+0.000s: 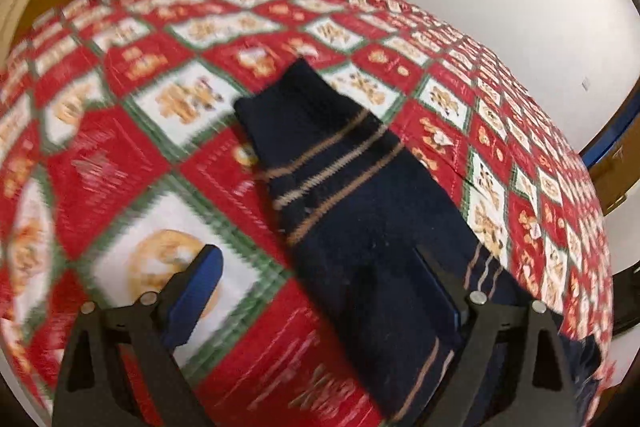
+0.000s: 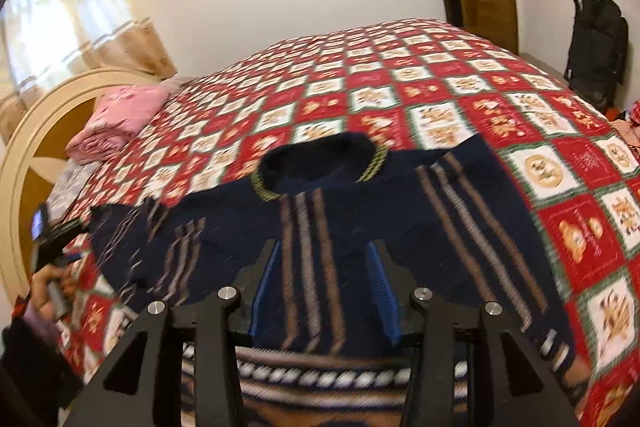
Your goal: Fold small clothes
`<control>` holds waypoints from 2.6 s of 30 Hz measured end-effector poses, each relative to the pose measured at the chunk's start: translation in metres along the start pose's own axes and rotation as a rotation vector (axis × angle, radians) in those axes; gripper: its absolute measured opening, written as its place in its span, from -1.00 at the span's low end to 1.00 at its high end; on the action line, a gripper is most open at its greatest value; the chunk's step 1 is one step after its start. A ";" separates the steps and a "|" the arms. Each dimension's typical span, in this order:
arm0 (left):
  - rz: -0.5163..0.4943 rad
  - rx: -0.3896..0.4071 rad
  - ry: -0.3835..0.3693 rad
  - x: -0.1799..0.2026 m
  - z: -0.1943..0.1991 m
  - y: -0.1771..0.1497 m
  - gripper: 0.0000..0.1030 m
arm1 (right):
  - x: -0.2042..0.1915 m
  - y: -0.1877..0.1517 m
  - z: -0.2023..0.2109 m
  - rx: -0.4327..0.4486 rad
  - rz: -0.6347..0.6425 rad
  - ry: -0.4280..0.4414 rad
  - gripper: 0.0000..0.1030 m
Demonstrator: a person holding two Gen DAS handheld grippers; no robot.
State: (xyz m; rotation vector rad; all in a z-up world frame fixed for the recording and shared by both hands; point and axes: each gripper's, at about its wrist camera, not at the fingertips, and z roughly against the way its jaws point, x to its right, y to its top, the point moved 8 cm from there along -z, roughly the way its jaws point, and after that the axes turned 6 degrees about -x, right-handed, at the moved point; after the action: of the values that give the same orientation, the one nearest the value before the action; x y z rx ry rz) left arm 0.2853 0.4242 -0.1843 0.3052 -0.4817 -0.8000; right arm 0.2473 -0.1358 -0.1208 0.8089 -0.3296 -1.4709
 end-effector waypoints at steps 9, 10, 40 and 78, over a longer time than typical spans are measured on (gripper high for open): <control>-0.033 0.038 -0.032 0.017 -0.007 0.004 -0.14 | -0.002 -0.026 0.002 -0.060 -0.047 0.017 -0.10; -0.033 0.035 -0.042 0.017 -0.006 0.005 -0.28 | -0.001 -0.028 0.003 -0.062 -0.060 0.019 -0.10; -0.888 0.154 -0.417 0.377 0.148 -0.284 -0.73 | 0.097 -0.057 0.068 0.050 -0.327 -0.001 -0.10; -0.607 0.124 -0.167 0.168 0.146 -0.213 0.68 | 0.021 0.036 -0.106 -0.318 -0.025 -0.034 -0.54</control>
State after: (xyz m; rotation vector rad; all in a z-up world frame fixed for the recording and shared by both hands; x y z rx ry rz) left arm 0.1801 0.1466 -0.1031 0.5140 -0.6059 -1.3968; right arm 0.3458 -0.1302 -0.1775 0.5343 -0.1054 -1.5140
